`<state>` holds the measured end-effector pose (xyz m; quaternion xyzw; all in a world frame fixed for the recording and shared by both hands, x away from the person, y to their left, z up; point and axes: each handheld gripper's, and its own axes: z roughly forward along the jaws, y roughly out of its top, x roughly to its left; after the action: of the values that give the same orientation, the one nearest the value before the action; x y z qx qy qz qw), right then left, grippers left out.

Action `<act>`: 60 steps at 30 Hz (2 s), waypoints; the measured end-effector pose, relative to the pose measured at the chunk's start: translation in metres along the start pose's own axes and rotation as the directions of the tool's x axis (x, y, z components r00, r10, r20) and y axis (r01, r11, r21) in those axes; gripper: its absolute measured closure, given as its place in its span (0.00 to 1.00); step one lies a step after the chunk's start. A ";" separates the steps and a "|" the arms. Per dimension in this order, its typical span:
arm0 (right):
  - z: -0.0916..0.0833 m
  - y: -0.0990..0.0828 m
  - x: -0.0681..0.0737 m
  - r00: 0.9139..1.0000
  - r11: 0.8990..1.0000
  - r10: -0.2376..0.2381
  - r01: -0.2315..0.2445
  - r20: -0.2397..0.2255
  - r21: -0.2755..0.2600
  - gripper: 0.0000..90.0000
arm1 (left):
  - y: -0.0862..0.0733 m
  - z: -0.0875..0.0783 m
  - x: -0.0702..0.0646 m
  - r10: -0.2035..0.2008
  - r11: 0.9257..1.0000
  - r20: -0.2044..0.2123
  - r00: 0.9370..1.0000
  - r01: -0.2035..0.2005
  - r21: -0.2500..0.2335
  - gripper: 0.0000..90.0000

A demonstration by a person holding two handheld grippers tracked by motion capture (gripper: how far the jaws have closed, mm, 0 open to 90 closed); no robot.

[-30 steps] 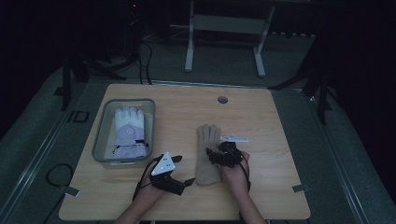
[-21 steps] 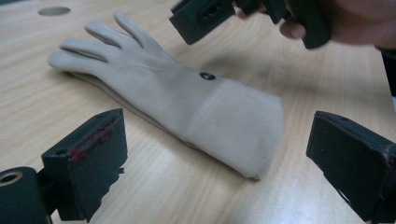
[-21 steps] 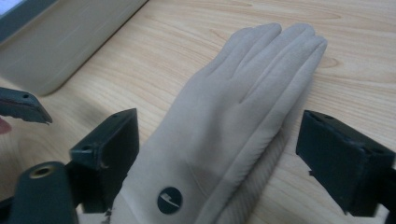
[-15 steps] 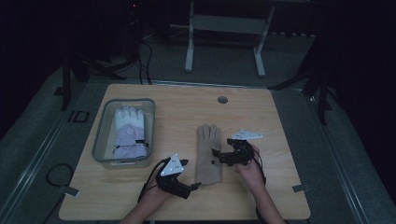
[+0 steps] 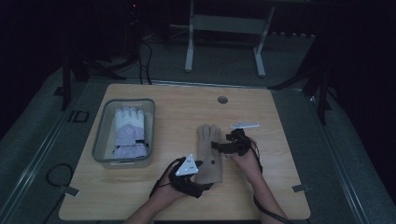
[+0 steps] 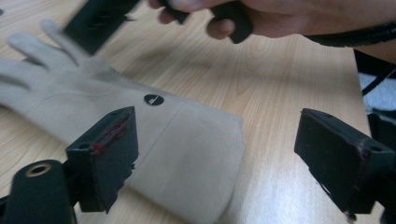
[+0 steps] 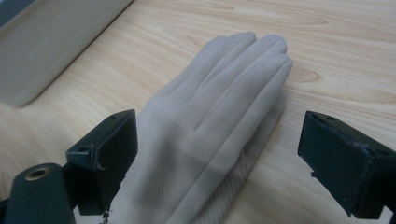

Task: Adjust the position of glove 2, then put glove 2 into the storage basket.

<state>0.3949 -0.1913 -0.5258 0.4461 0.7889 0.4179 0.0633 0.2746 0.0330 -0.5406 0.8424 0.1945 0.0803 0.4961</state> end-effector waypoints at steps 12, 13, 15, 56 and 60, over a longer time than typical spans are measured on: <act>0.031 -0.006 -0.008 0.998 0.996 -0.053 0.051 0.024 0.080 0.37 | 0.000 0.033 -0.001 0.081 0.979 0.025 0.996 -0.084 0.186 0.28; 0.031 -0.007 -0.007 0.998 0.995 -0.059 0.058 0.014 0.082 0.41 | -0.001 0.033 0.000 0.078 0.979 0.022 0.997 -0.081 0.189 0.29; 0.031 -0.006 -0.006 0.998 0.994 -0.054 0.055 -0.013 0.094 0.52 | -0.001 0.032 0.003 0.075 0.977 0.020 0.997 -0.078 0.197 0.33; 0.018 0.020 0.045 0.979 0.978 -0.205 0.204 0.018 0.049 0.79 | 0.022 0.003 0.008 0.128 0.941 -0.019 0.992 -0.116 0.319 0.90; 0.019 0.027 0.050 0.981 0.981 -0.193 0.192 0.004 0.039 0.79 | 0.026 -0.008 0.009 0.144 0.938 -0.030 0.989 -0.126 0.324 0.91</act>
<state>0.3920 -0.1355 -0.5050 0.3705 0.8360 0.3928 0.0977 0.2863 0.0321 -0.5147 0.9207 0.1599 0.1038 0.3404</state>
